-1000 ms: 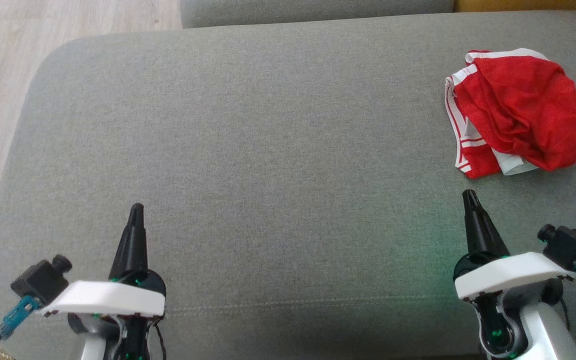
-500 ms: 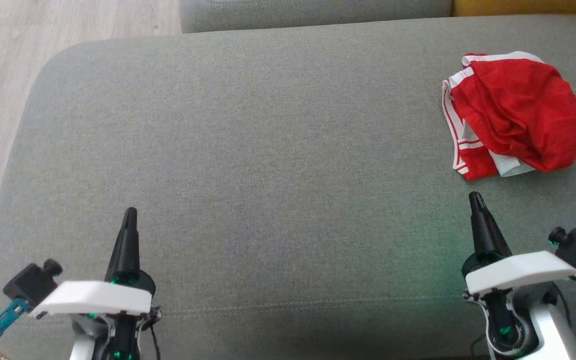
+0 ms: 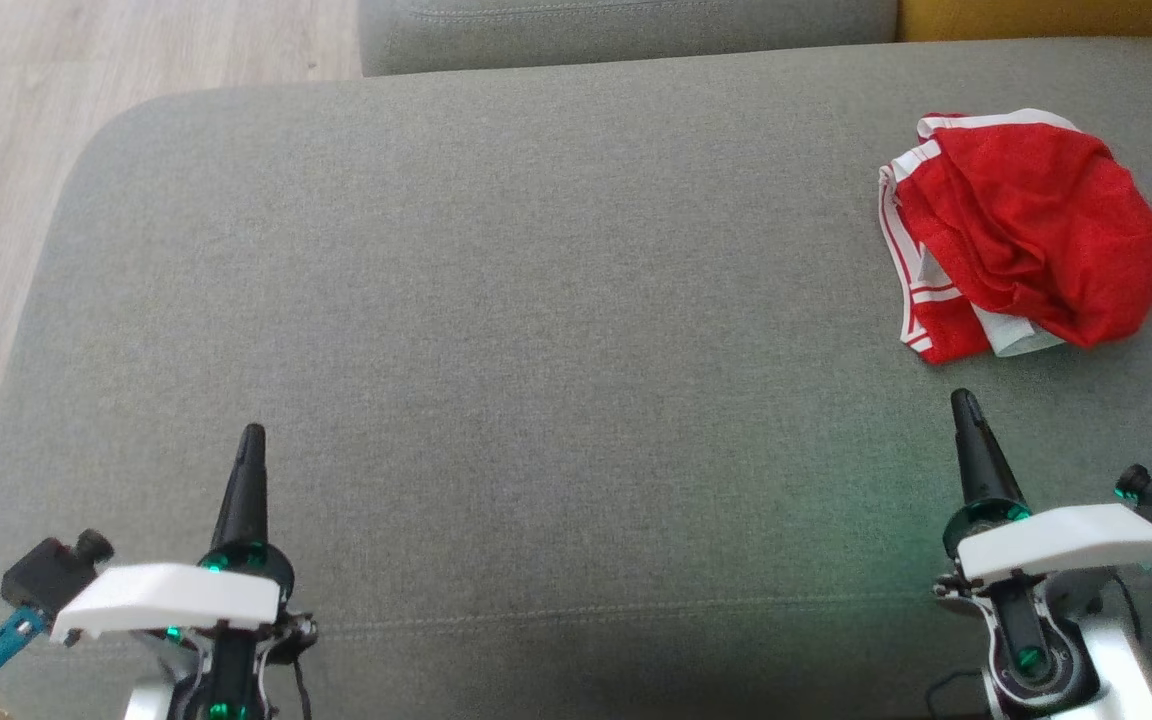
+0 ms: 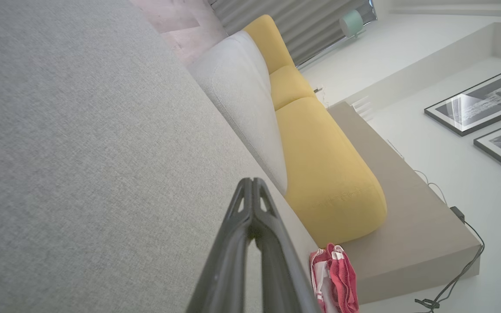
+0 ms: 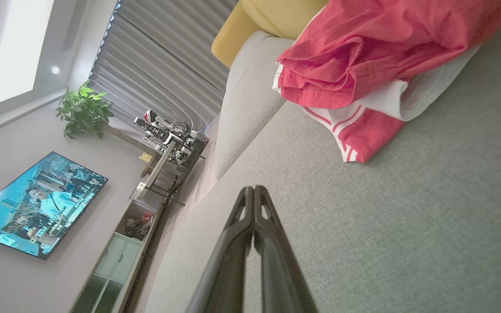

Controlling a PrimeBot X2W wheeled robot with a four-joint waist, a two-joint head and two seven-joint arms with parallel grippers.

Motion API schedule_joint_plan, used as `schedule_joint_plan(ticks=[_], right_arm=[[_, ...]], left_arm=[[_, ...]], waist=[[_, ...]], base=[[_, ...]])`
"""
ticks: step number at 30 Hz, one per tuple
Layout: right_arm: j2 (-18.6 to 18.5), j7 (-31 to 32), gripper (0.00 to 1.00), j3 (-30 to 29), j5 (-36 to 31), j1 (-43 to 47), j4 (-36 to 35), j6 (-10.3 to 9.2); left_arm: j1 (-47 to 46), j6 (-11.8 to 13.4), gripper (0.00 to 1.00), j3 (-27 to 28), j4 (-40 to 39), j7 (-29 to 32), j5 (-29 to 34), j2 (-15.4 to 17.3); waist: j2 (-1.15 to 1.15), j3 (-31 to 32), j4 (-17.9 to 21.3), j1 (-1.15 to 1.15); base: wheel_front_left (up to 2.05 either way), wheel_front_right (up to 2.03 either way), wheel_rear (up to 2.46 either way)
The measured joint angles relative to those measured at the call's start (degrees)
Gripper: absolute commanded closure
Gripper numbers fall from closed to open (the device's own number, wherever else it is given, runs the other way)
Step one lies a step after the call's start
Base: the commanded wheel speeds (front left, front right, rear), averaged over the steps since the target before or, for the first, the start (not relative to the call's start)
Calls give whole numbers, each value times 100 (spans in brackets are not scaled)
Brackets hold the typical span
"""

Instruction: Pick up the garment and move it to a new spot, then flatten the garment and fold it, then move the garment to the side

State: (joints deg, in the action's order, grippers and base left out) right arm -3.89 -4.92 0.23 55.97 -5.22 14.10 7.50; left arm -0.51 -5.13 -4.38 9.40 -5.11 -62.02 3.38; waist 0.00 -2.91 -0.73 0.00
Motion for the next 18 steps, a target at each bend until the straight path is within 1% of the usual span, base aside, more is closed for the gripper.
schedule_joint_plan(ticks=[18], right_arm=[[0, 301, 100, -179, 1272, 5, 43, 0]], left_arm=[[-94, -69, 100, 199, 198, 318, -1073, 7]], waist=[[0, 93, 25, 0]], base=[[0, 0, 0]])
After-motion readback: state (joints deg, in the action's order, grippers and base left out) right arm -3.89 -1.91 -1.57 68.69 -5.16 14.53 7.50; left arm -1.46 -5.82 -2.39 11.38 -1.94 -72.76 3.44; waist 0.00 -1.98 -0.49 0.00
